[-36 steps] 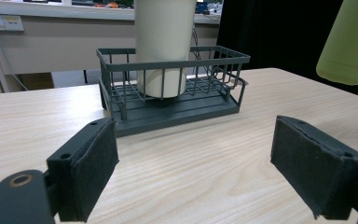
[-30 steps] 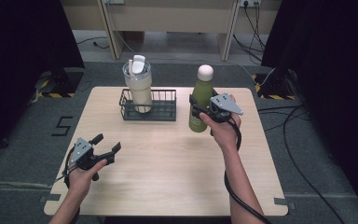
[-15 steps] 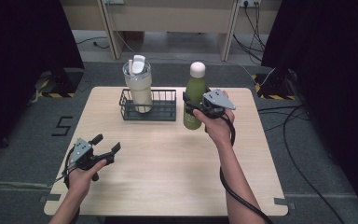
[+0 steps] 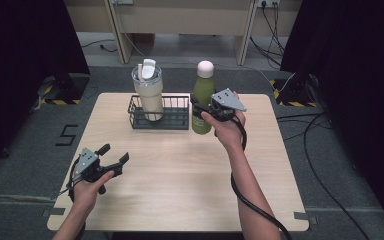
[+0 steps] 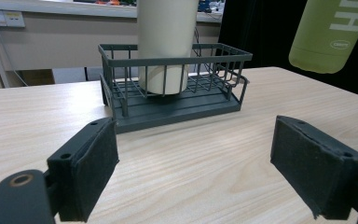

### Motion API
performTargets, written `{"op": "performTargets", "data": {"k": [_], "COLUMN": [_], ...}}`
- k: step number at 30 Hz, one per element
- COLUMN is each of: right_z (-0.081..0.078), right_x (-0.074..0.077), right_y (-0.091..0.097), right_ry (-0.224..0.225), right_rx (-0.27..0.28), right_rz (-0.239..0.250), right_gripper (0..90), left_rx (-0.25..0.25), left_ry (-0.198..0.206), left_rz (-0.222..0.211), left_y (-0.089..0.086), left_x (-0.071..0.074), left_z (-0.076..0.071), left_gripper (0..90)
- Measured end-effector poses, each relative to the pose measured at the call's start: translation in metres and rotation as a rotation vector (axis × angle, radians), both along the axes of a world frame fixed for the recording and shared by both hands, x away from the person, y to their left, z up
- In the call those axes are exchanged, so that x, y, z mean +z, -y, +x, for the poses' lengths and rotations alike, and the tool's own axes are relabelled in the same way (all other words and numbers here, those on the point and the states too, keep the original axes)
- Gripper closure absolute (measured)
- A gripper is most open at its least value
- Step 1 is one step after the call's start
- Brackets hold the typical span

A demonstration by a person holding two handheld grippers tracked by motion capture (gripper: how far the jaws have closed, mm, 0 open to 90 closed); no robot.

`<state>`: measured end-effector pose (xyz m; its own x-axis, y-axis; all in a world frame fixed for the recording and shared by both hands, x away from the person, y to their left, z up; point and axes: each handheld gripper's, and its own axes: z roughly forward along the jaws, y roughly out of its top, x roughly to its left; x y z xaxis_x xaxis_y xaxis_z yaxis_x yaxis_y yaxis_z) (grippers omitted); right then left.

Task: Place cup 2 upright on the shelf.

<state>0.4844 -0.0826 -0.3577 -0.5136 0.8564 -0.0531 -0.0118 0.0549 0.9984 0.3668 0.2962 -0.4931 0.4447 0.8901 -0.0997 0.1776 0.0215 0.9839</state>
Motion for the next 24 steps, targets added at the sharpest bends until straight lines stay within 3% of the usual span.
{"op": "performTargets", "data": {"k": [24], "right_z": [0.026], "right_x": [0.011], "right_y": [-0.022], "right_ry": [0.013], "right_rx": [0.001], "right_rz": [0.028], "right_gripper": [23.7], "left_rx": [0.004], "left_ry": [-0.004], "left_rz": [-0.002], "left_y": [0.000], "left_x": [-0.001], "left_z": [0.000], "left_gripper": [14.2]}}
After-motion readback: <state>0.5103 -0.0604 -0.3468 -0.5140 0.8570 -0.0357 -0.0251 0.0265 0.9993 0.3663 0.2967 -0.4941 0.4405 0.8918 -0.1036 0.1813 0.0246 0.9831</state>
